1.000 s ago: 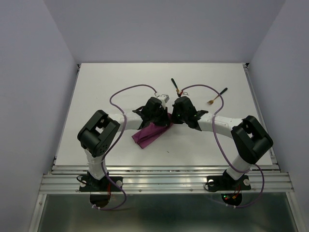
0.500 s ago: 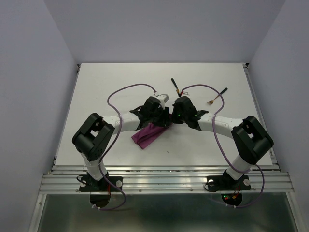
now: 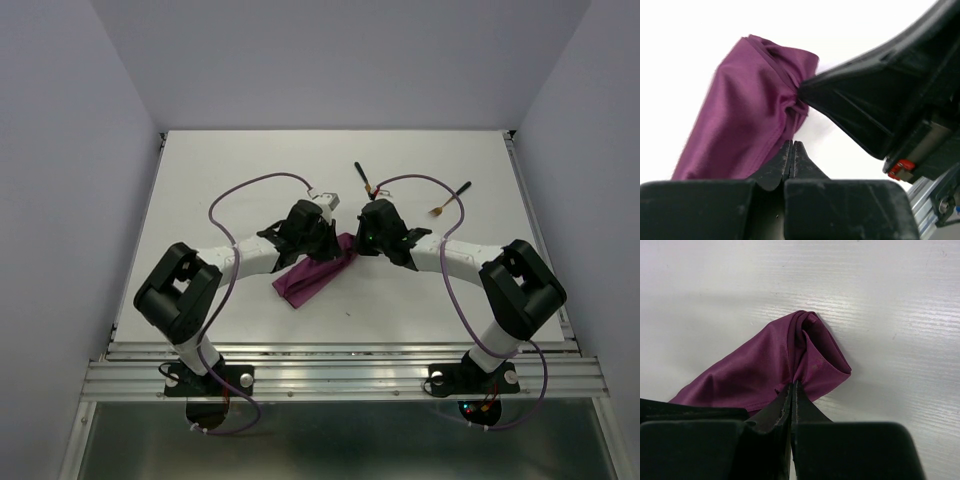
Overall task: Fold the napkin into a case and place the utensils inside
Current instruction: Stuff the top corner of the smaller-rectangle-folded napkin into the folded napkin.
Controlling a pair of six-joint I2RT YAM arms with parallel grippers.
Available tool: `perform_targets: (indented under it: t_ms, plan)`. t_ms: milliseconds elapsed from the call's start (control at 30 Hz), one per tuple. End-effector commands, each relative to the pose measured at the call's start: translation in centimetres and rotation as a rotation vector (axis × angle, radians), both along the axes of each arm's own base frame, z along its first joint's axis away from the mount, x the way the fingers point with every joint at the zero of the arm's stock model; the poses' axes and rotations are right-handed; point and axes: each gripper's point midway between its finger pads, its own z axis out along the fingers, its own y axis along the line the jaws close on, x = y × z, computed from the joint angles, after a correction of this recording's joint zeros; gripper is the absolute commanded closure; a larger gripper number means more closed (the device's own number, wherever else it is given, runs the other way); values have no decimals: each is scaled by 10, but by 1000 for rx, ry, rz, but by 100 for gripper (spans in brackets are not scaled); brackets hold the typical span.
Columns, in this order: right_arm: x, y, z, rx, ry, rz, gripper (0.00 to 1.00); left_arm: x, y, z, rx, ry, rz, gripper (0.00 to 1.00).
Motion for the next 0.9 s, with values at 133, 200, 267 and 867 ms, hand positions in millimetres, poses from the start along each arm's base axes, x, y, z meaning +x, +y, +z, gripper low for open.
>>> perform_targets:
  t_ms: [133,200,267,867]
  plan:
    - [6,8,23,47,-63,-4,99,26,-3,6,-31,-22,65,100]
    - [6,8,23,47,-63,-2,99,32,-7,4,-32,-19,69,100]
    - [6,8,23,45,-63,-1,99,33,-12,2,-41,-13,58,100]
    - [7,10,24,49,-61,3,99,26,-37,-1,-142,31,-34,100]
